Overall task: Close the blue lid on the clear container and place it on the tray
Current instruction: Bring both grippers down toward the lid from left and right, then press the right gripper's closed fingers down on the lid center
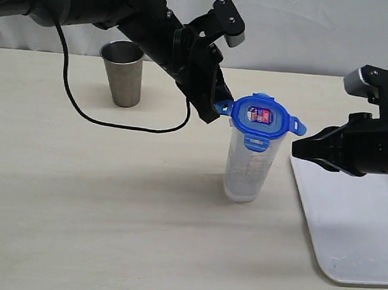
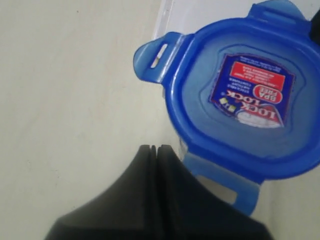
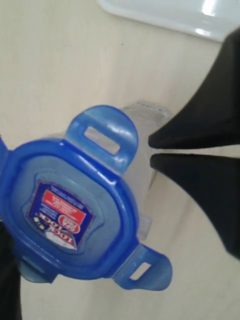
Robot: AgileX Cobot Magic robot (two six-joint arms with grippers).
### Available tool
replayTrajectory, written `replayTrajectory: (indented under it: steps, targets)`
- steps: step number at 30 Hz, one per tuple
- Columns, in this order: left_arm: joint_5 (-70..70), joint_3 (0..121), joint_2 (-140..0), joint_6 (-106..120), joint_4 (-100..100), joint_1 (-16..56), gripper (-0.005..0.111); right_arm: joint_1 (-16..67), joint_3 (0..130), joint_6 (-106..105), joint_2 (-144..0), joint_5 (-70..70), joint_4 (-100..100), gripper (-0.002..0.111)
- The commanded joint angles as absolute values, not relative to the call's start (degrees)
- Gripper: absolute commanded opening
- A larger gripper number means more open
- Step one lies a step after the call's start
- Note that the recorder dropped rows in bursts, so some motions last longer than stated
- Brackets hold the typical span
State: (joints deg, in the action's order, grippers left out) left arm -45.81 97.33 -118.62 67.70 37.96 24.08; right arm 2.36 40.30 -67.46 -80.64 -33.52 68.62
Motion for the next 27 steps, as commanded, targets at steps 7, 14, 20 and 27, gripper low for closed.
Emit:
replayTrajectory:
  steps: [7,14,20,27]
  targets:
    - [-48.84,97.34,-118.26,66.77,38.19,24.37,0.0,2.17,41.92,-67.64,-80.8,-33.4,68.12,0.004]
    - [-49.19,97.34,-118.26,66.01,38.31,24.37,0.0,2.17,41.92,-66.42,-80.8,-33.92,66.17,0.004]
    - [-48.96,97.34,-118.21,64.3,35.41,23.31,0.0,2.17,41.92,-59.04,-78.18,-34.59,57.67,0.004]
    - [-49.59,97.34,-118.21,62.52,35.77,17.72,0.0,2.17,44.38,-57.14,-69.72,-35.45,60.95,0.004]
